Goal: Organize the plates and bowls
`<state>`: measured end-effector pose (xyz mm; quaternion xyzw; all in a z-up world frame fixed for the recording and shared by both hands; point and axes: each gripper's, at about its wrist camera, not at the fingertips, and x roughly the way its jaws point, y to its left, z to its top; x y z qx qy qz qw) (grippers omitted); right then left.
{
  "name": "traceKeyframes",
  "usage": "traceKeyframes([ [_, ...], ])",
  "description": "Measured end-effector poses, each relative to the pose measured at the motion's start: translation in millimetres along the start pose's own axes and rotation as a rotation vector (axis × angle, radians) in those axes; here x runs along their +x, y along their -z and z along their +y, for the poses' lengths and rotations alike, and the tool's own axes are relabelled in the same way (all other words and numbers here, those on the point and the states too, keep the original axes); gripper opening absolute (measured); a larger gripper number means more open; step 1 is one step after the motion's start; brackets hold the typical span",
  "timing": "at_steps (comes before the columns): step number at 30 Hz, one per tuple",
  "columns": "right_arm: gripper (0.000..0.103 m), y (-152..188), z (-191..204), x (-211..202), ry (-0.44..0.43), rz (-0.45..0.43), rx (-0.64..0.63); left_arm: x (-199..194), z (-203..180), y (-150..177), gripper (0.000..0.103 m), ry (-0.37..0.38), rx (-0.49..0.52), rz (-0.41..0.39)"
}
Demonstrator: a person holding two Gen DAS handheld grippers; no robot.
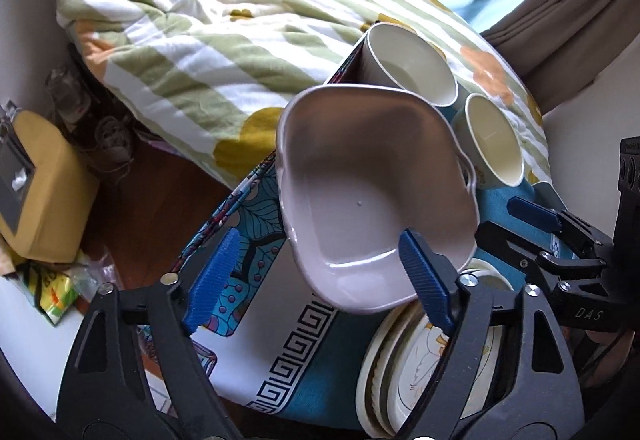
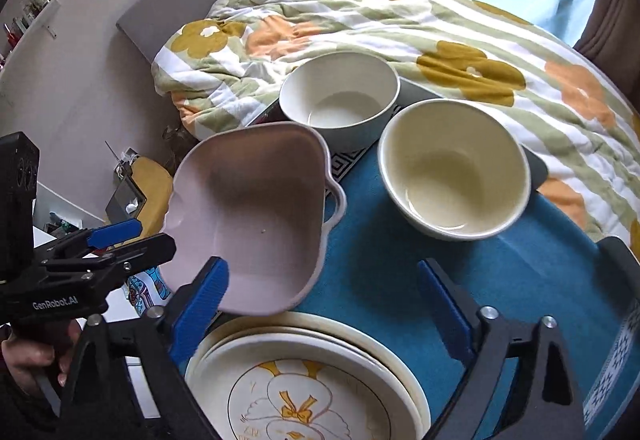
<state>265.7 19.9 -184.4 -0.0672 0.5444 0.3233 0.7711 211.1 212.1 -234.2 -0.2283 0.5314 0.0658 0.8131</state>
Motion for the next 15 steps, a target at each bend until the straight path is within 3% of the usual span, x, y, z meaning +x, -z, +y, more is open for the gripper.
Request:
traceKeyframes([
  [4, 0.056, -8, 1, 28, -0.016, 0.055, -0.002, 23, 4, -6, 0.059, 0.007, -0.004, 0.044],
  [8, 0.041, -11, -3, 46, -0.024, 0.086, 0.021, 36, 6, -11, 0.053, 0.019, -0.001, 0.068],
  [9, 0.033, -11, -4, 49, -0.027, 0.092, 0.026, 39, 6, -11, 0.051, 0.022, -0.003, 0.07],
  [11, 0.03, -12, -5, 54, -0.025, 0.104, 0.031, 43, 6, -12, 0.045, 0.026, -0.002, 0.074],
  [13, 0.02, -12, -5, 57, -0.023, 0.108, 0.036, 46, 6, -14, 0.028, 0.022, 0.003, 0.077],
  [15, 0.012, -13, -5, 59, -0.024, 0.113, 0.039, 49, 6, -15, 0.02, 0.012, 0.012, 0.08],
])
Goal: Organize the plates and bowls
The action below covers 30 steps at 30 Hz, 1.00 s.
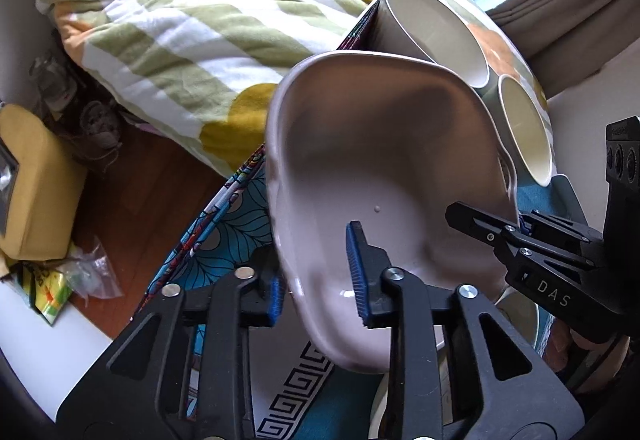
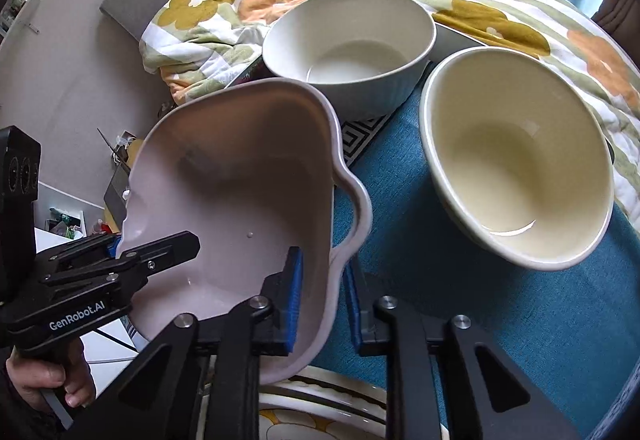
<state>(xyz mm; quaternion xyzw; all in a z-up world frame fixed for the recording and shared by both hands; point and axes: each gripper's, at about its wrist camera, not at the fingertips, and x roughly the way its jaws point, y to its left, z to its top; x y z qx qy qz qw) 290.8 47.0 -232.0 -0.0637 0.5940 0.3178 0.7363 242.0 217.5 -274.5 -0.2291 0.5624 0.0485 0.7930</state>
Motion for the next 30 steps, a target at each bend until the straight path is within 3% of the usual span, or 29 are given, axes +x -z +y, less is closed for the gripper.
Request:
traceKeyframes([
  [9, 0.01, 4, 8, -7, 0.022, -0.023, -0.009, -9, -5, 2, 0.017, -0.04, 0.054, -0.033],
  [17, 0.01, 24, 13, -51, 0.002, -0.113, -0.006, -60, -32, 12, 0.017, -0.056, 0.118, -0.118],
  [25, 0.01, 82, 1, -135, 0.029, -0.222, 0.069, -118, -98, 54, 0.017, -0.013, 0.223, -0.179],
  [30, 0.01, 134, -23, -185, 0.071, -0.281, 0.142, -132, -151, 86, 0.017, 0.043, 0.301, -0.176],
])
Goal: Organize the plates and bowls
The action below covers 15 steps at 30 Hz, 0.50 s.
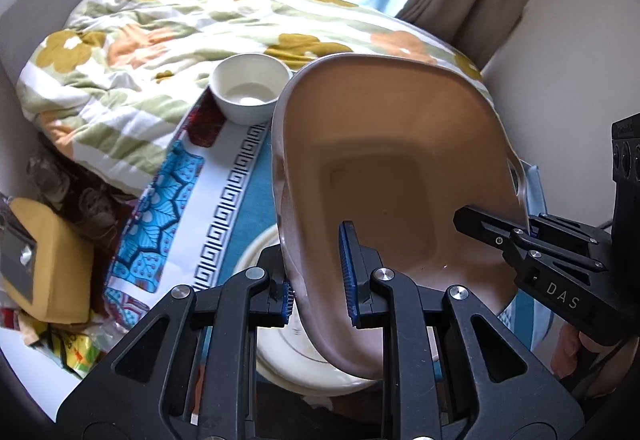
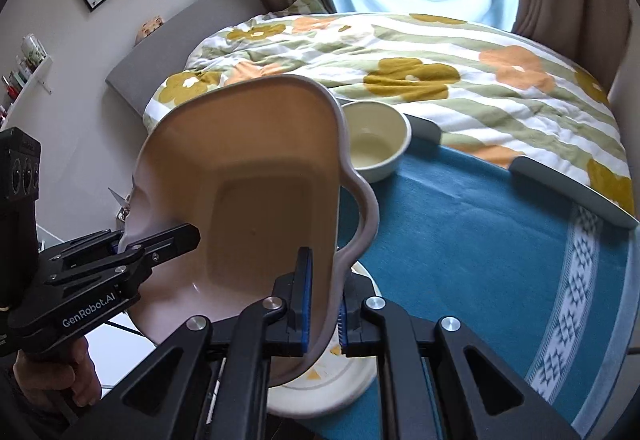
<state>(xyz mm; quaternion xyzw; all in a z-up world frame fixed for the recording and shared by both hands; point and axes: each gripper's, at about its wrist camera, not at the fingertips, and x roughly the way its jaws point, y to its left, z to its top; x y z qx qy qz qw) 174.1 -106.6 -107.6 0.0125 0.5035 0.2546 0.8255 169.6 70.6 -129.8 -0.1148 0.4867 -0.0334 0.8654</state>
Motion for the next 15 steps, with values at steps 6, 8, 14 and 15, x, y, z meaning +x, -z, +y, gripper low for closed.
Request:
traceKeyframes([
  [6, 0.01, 45, -45, -50, 0.076, -0.041, 0.085, 3, -81, 29, 0.017, 0.083, 0.098, 0.03],
  [8, 0.01, 62, -63, -64, 0.106, -0.046, 0.122, 10, -108, 39, 0.017, 0.117, 0.13, 0.051],
  [14, 0.01, 106, -114, -87, 0.197, -0.033, 0.249, 46, -175, 68, 0.017, 0.215, 0.212, 0.14],
  [15, 0.01, 114, -123, -87, 0.21, -0.03, 0.27, 53, -185, 72, 0.017, 0.228, 0.224, 0.156],
])
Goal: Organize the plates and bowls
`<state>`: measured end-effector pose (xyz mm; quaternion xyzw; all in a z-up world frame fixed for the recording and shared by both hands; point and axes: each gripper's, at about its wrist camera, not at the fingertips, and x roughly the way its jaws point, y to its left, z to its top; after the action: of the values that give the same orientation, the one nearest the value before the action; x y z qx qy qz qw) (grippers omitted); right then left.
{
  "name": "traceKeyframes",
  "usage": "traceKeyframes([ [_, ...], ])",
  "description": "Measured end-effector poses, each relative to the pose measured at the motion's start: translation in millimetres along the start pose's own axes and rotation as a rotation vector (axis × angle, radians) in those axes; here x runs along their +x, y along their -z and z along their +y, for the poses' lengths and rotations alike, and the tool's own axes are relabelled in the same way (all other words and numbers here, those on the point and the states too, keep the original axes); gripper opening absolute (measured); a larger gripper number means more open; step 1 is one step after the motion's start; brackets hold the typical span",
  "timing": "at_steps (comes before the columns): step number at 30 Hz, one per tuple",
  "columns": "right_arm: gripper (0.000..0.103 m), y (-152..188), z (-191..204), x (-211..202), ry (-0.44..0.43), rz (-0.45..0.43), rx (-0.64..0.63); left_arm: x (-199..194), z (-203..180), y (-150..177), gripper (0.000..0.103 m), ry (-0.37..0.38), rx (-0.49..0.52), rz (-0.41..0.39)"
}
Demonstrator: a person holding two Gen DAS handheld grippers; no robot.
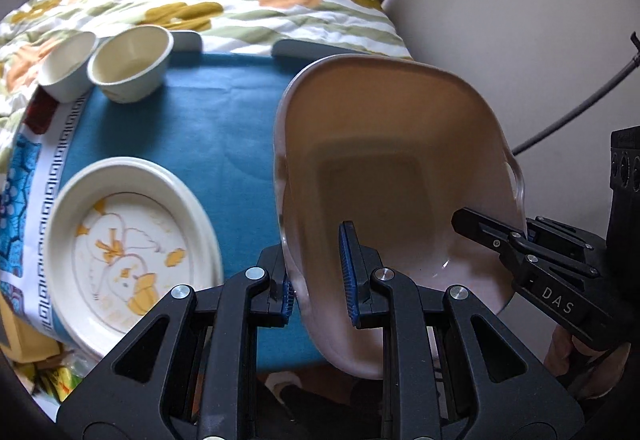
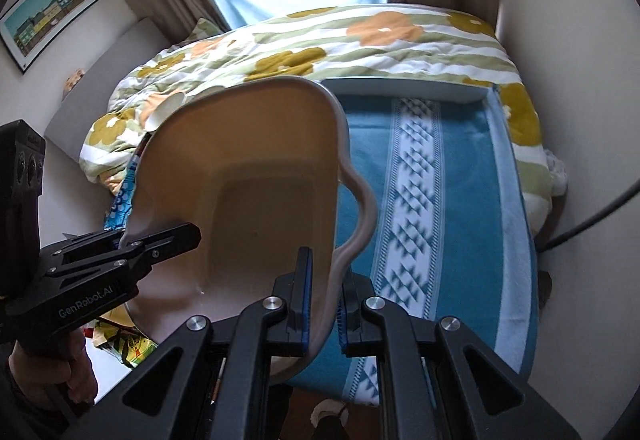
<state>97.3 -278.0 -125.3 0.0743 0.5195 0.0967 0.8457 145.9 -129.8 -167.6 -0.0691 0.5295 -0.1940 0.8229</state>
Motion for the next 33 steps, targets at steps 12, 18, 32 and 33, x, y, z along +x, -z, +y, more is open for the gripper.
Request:
traceKeyframes([
  [12, 0.01, 43, -86, 43, 0.057, 0.052, 0.124, 105, -51, 22, 0.017, 0.004, 0.075, 0.147],
  [18, 0.01, 54, -97, 55, 0.031, 0.055, 0.165, 115, -47, 24, 0.017, -0.004, 0.09, 0.16],
  [32, 0.01, 57, -109, 65, -0.008, 0.077, 0.266, 123, -52, 21, 0.019, -0.094, 0.137, 0.169],
  [33, 0.014, 57, -110, 66, -0.007, 0.082, 0.274, 124, -51, 20, 0.019, -0.098, 0.138, 0.178],
])
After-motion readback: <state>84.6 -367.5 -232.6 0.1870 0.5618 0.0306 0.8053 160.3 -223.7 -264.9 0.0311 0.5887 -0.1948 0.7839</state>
